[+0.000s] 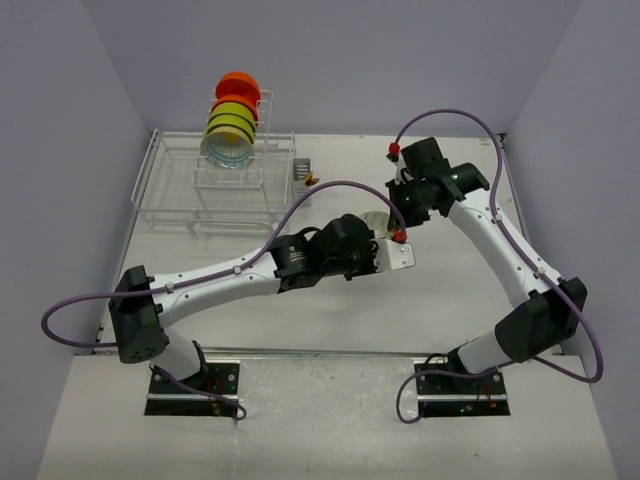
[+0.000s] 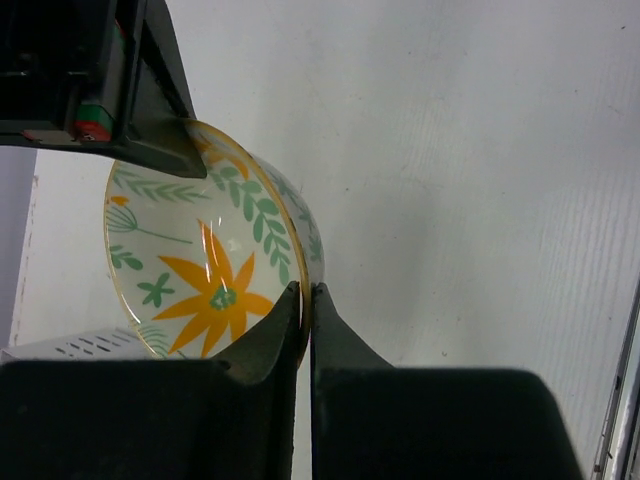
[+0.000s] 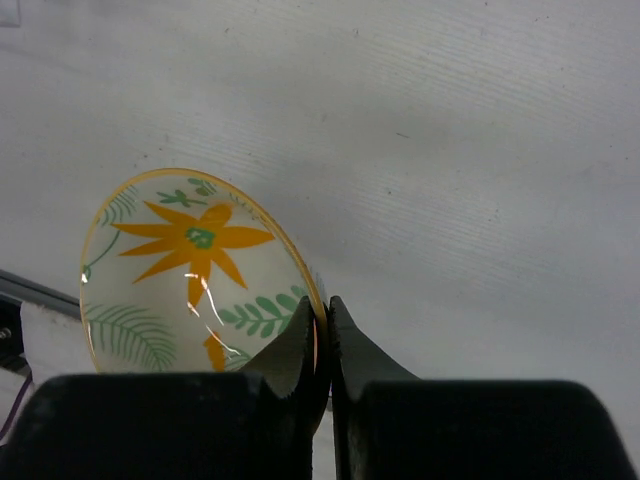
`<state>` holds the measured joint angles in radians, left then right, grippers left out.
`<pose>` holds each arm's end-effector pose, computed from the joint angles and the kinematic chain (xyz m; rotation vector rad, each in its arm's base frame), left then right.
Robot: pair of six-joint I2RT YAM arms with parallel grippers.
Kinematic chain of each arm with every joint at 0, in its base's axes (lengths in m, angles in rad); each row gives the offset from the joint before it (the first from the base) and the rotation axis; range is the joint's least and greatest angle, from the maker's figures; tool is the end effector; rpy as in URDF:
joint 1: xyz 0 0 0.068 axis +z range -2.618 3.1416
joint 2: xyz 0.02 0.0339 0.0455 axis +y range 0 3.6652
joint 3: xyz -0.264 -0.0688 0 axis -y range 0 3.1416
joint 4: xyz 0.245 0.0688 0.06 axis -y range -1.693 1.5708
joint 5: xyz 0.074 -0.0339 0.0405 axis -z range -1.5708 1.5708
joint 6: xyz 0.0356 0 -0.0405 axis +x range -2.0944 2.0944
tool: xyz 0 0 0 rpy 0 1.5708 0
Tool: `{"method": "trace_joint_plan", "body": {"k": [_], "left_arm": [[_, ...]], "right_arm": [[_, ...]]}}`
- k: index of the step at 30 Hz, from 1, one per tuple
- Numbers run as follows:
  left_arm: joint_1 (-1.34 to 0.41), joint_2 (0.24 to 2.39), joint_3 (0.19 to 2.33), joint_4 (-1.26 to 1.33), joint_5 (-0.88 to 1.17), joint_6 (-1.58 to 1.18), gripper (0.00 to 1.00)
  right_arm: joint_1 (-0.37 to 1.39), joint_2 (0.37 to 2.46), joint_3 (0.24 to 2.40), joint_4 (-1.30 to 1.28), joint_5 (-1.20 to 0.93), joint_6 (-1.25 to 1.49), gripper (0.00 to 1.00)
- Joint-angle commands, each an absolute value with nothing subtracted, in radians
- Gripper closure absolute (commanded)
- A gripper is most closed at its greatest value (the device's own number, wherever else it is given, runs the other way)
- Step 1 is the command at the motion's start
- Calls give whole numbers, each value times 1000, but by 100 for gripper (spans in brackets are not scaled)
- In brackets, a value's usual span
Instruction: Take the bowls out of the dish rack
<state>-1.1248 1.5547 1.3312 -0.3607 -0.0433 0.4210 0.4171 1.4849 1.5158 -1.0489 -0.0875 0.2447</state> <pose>0.1564 -0.3235 0.3212 1.5014 1.5757 -0.3591 0.2711 0.1235 0.3509 -0.2584 2.6122 0.3506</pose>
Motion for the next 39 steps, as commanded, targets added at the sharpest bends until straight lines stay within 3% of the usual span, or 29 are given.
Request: {"method": "trace_joint_plan", "body": {"k": [1, 2, 3, 4, 6, 10, 14, 20, 22, 26, 39], "left_arm": [[-1118, 1525, 1381, -324, -136, 434, 100], [-1118, 1529, 1388, -331, -187, 417, 98], [-1118, 1531, 1396, -342, -208, 405, 76], [-1118, 1531, 1411, -353, -227, 387, 64], [-1118, 1522, 1428, -391, -258, 321, 1], [-1118, 1433, 1437, -433, -310, 209, 0], [-1118, 1353, 1460, -442, -588, 47, 0], [-1108, 1339, 1569, -477, -789, -213, 0], [-1054, 1339, 1588, -480, -761, -253, 0], [-843, 1310, 1575, -445, -505, -392, 0], [-615, 1250, 1542, -393, -477, -515, 0]], "right_arm": [[416, 1493, 1523, -1029, -74, 255, 100], [416, 1493, 1526, -994, -54, 267, 100], [410, 1496, 1529, -974, -49, 278, 100], [384, 1503, 1534, -947, -54, 291, 100], [342, 1519, 1549, -850, -75, 354, 100], [255, 1644, 1594, -660, 21, 485, 100], [215, 1874, 1800, -624, 76, 580, 100], [212, 2052, 1916, -451, 107, 689, 100], [209, 2132, 1957, -442, 110, 704, 100], [198, 2243, 2055, -449, 95, 739, 100], [189, 2299, 1993, -446, 94, 778, 100]]}}
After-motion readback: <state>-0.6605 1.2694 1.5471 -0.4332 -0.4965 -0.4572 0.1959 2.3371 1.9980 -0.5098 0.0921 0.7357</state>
